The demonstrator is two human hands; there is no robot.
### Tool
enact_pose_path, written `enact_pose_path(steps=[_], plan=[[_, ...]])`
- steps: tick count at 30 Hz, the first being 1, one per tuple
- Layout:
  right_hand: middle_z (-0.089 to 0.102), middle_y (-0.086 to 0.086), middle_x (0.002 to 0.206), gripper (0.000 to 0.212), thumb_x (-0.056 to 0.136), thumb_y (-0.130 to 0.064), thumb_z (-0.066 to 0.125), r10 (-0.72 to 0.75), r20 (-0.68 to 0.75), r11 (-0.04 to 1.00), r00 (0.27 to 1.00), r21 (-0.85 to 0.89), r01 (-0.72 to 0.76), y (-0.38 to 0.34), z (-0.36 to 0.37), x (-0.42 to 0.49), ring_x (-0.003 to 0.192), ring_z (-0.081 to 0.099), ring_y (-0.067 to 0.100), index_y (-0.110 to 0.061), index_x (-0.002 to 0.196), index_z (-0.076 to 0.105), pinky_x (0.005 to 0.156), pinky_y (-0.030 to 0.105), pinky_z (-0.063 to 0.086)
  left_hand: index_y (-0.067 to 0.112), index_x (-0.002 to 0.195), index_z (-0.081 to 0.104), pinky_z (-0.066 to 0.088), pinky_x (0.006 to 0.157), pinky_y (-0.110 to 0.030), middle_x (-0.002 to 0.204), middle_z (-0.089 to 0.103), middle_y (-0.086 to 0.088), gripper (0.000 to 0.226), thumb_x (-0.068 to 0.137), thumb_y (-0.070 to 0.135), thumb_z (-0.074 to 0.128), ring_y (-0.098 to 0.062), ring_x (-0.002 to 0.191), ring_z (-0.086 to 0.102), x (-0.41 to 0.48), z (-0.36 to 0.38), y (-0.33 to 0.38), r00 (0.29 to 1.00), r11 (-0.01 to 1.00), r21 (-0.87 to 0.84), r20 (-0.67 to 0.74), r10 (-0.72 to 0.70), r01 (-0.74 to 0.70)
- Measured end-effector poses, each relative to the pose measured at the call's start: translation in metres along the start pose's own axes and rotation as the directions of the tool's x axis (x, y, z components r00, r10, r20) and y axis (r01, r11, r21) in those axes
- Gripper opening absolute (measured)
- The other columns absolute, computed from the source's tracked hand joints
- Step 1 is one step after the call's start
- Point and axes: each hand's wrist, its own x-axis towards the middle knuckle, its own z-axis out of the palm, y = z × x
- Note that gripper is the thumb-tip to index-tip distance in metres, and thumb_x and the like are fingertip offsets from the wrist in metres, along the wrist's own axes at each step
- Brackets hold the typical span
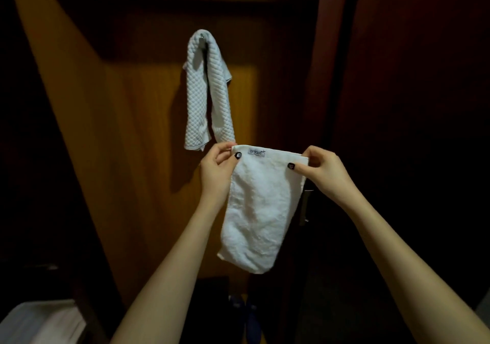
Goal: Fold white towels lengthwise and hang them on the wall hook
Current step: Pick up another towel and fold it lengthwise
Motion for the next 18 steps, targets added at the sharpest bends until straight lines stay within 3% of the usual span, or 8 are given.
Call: enact_pose_path(steps=[3, 5, 7, 9, 13, 18], plan=[[0.065, 0.013, 0.078, 0.021, 0.083, -0.025, 0.073, -0.003, -0.078, 1.0, 0.997, 0.024, 0.005, -0.001, 0.011, 0.0, 0.074, 0.065, 0.029, -0.019, 0.074, 0.055, 0.06, 0.045, 0.053, 0.026, 0.093, 0.06, 0.052, 0.076, -0.019, 0.093, 0.068, -0.003, 0.028, 0.087, -0.002, 0.063, -0.01, 0.089, 0.066, -0.004, -0.003, -0.005, 0.999, 0.989, 0.136, 0.005, 0.054, -0.054], [0.063, 0.01, 0.078, 0.019, 0.083, -0.022, 0.072, -0.035, -0.136, 0.998, 0.99, 0.037, 0.04, 0.002, 0.014, 0.001, 0.069, 0.062, 0.022, -0.022, 0.076, 0.055, 0.057, 0.038, 0.05, 0.032, 0.094, 0.058, 0.054, 0.08, -0.025, 0.097, 0.067, 0.003, 0.034, 0.088, -0.002, 0.062, -0.014, 0.094, 0.065, -0.005, -0.005, -0.009, 0.996, 0.976, 0.199, 0.025, 0.091, -0.094], [0.065, 0.004, 0.083, 0.015, 0.083, -0.022, 0.073, -0.036, -0.156, 0.996, 0.987, 0.07, 0.047, 0.004, 0.013, 0.003, 0.075, 0.063, 0.018, -0.025, 0.087, 0.059, 0.059, 0.034, 0.05, 0.031, 0.091, 0.06, 0.051, 0.076, -0.02, 0.09, 0.064, 0.018, 0.038, 0.086, -0.006, 0.06, -0.004, 0.086, 0.062, -0.005, -0.008, -0.011, 0.985, 0.959, 0.227, 0.057, 0.162, -0.17], [0.067, -0.001, 0.091, 0.02, 0.083, -0.022, 0.074, 0.0, -0.165, 0.995, 0.986, 0.096, 0.016, 0.005, 0.012, 0.006, 0.085, 0.066, 0.014, -0.023, 0.1, 0.064, 0.067, 0.032, 0.054, 0.027, 0.081, 0.064, 0.046, 0.071, -0.014, 0.081, 0.063, 0.017, 0.04, 0.082, -0.012, 0.055, -0.001, 0.078, 0.057, -0.005, -0.008, -0.012, 0.971, 0.937, 0.257, 0.08, 0.225, -0.238], [0.067, -0.001, 0.082, 0.011, 0.087, -0.023, 0.069, 0.001, -0.197, 0.995, 0.98, 0.101, 0.019, -0.001, 0.014, 0.007, 0.077, 0.066, 0.017, -0.014, 0.084, 0.064, 0.063, 0.038, 0.052, 0.011, 0.07, 0.07, 0.045, 0.066, -0.015, 0.081, 0.062, -0.002, 0.035, 0.076, -0.016, 0.049, -0.003, 0.077, 0.057, -0.004, -0.004, -0.014, 0.947, 0.877, 0.36, 0.094, 0.306, -0.319], [0.062, 0.004, 0.077, 0.01, 0.094, -0.023, 0.06, -0.123, -0.201, 0.984, 0.972, 0.101, 0.145, -0.002, 0.018, 0.005, 0.067, 0.059, 0.016, -0.017, 0.086, 0.056, 0.054, 0.035, 0.043, 0.013, 0.083, 0.07, 0.039, 0.062, -0.011, 0.092, 0.057, 0.005, 0.031, 0.084, -0.01, 0.05, 0.0, 0.076, 0.054, -0.003, -0.001, -0.016, 0.95, 0.856, 0.417, 0.082, 0.3, -0.306]])
